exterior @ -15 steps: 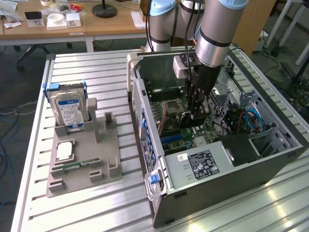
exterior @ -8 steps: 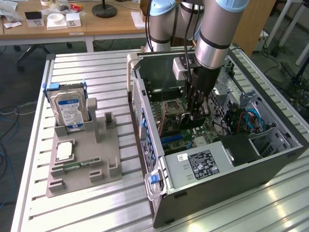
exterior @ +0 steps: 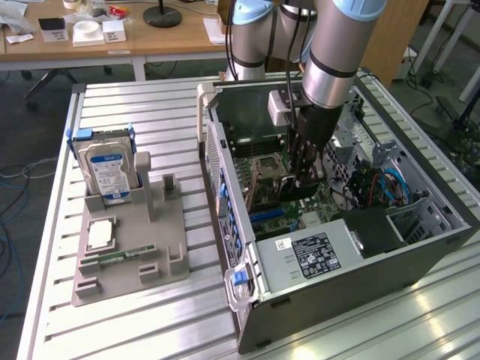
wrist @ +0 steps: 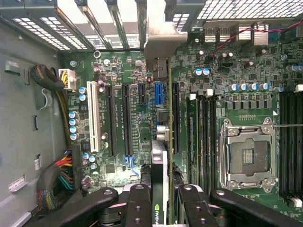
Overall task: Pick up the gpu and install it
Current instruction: 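Insert the gpu into the slot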
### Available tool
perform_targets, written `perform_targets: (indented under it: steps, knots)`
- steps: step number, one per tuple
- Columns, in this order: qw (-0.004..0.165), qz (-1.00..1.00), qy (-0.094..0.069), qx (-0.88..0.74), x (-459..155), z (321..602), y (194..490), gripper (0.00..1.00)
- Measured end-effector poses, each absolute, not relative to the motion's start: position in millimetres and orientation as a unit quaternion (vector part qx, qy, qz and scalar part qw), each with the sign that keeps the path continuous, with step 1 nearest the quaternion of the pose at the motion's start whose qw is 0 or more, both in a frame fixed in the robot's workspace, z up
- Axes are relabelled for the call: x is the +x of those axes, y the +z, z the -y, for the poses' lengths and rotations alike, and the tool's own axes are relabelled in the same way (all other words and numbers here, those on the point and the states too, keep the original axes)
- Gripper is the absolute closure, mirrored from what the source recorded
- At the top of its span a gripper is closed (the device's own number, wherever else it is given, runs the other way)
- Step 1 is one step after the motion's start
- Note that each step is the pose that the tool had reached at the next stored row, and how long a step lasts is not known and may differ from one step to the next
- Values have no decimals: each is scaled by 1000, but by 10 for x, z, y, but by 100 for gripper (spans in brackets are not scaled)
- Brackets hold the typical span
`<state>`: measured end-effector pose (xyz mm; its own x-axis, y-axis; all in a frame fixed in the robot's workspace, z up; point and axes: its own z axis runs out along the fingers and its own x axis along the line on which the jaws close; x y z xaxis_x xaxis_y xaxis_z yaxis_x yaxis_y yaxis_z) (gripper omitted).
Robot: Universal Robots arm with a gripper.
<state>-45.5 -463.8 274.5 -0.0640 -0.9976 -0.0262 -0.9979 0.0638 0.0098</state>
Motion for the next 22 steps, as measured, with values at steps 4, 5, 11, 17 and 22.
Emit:
perform_targets:
  steps: [4,5,11,17,22]
  knots:
    - [6,-729,13,-684,-455,4638,2738,73]
    - [6,-729,13,-684,-455,4638,2736,73]
    - [6,-729,13,-684,-455,4638,2722,73]
    - [6,-729,13,-684,-456,4638,2696,73]
    - [6,-729,13,-684,-456,4637,2682,73]
